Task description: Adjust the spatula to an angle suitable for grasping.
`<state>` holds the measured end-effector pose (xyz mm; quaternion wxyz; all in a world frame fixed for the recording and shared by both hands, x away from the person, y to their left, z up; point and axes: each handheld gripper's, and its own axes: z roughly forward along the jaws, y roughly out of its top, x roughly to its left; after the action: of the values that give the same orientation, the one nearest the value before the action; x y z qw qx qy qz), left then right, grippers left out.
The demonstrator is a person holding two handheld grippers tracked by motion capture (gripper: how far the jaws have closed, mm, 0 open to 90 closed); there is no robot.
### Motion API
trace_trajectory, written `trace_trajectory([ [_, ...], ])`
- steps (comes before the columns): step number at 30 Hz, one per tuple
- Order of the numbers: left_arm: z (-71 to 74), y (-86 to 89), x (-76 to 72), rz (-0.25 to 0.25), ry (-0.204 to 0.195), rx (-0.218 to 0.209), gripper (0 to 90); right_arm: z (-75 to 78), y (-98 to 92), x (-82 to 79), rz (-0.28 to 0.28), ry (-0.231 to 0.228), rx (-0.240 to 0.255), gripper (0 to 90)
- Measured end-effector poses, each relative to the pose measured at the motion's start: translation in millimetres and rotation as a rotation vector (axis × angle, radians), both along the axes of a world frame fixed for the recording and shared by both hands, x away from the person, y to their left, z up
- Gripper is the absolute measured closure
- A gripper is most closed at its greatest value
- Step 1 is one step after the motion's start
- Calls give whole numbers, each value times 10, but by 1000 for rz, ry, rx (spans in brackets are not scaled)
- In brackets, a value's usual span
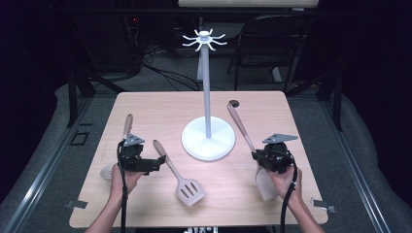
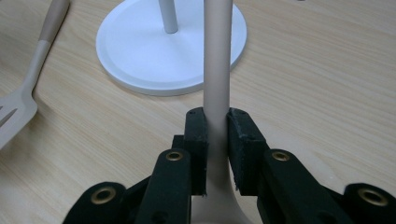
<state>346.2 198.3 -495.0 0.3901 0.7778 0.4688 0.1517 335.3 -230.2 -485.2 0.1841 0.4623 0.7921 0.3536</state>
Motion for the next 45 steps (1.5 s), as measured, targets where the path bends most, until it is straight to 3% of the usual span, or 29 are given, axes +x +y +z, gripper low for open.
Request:
trace_trajectory([
  [8, 117, -236, 44, -59, -20, -35, 6, 41, -64, -90, -34, -33, 45, 787],
  [9, 153, -304, 67, -79, -20, -43, 5, 50, -47, -105, -35, -55, 55, 787],
  [15, 214, -495, 112, -123, -26, -68, 4, 58, -27, -121, -33, -77, 64, 787],
  [21, 290, -773, 181, -181, -26, -85, 3, 65, 11, -140, -10, -97, 64, 786],
  [38, 320, -1222, 231, -285, -19, -154, 8, 90, 194, -190, 45, -138, 63, 786],
  [45, 322, -1420, 263, -335, 7, -226, 25, 103, 270, -224, 81, -154, 56, 786],
])
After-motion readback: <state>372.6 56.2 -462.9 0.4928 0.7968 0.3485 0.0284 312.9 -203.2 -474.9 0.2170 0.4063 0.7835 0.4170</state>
